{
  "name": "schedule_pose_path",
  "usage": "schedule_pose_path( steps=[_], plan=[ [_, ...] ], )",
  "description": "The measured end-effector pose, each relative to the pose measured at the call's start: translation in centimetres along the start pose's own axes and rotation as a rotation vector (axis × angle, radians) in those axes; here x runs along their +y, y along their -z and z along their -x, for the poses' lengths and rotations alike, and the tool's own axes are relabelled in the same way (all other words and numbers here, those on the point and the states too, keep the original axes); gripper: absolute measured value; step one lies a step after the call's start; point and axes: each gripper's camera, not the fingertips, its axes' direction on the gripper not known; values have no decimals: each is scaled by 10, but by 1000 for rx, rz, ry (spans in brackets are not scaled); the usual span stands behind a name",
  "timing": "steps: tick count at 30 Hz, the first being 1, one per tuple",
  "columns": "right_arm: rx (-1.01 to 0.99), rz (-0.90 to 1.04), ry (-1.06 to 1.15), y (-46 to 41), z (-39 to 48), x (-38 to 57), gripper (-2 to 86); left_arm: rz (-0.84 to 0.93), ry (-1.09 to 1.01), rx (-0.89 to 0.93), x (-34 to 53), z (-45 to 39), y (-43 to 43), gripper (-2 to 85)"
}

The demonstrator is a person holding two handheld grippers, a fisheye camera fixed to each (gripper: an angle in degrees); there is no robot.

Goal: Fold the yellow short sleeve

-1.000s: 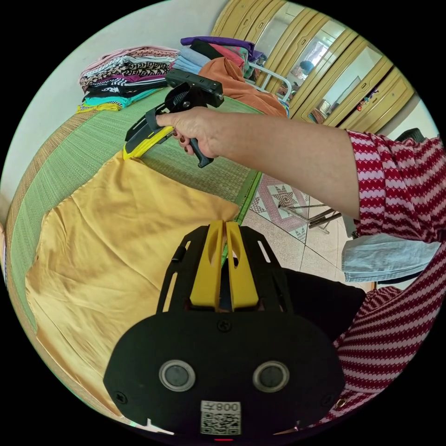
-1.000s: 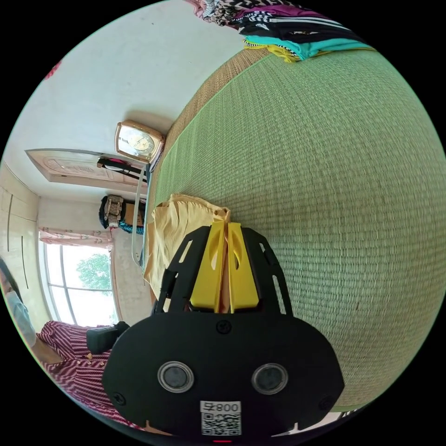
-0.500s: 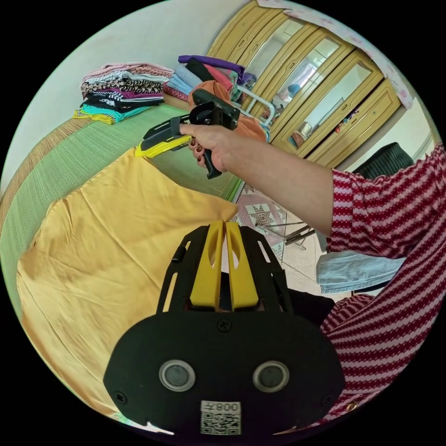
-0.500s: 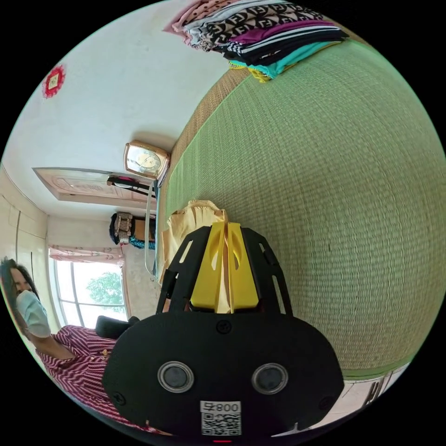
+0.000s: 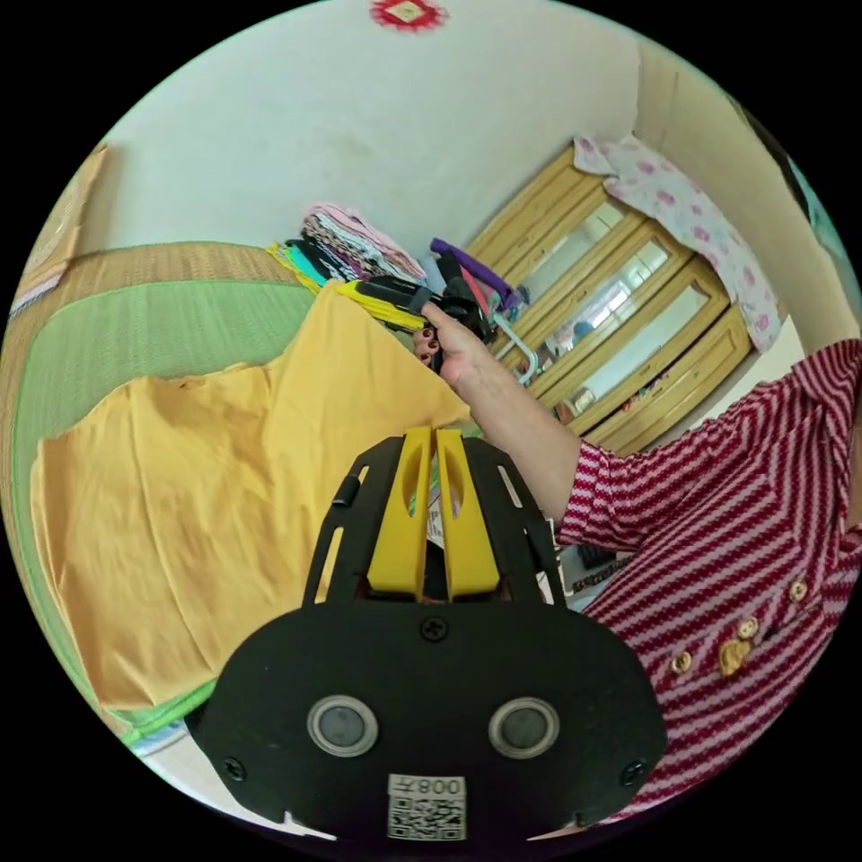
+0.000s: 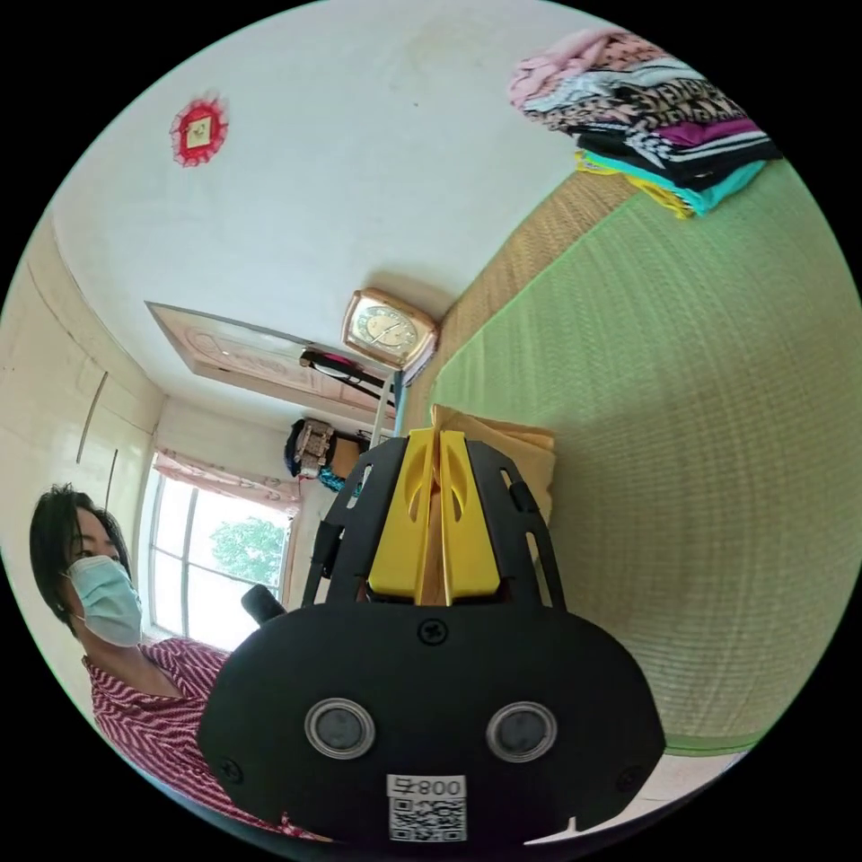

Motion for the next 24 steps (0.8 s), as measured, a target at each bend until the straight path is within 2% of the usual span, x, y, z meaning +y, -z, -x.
schedule_pose_path(
  steps=[5, 11, 24],
  plan=[
    [-12, 53, 72, -87, 25, 6, 6, -128, 190, -64, 25, 67, 147, 7],
    [12, 157, 129, -204, 27, 27, 6, -216, 399, -138, 70, 137, 270, 7],
    [134, 399, 177, -437, -50, 73, 6, -318, 681, -154, 132, 221, 396, 5]
  ],
)
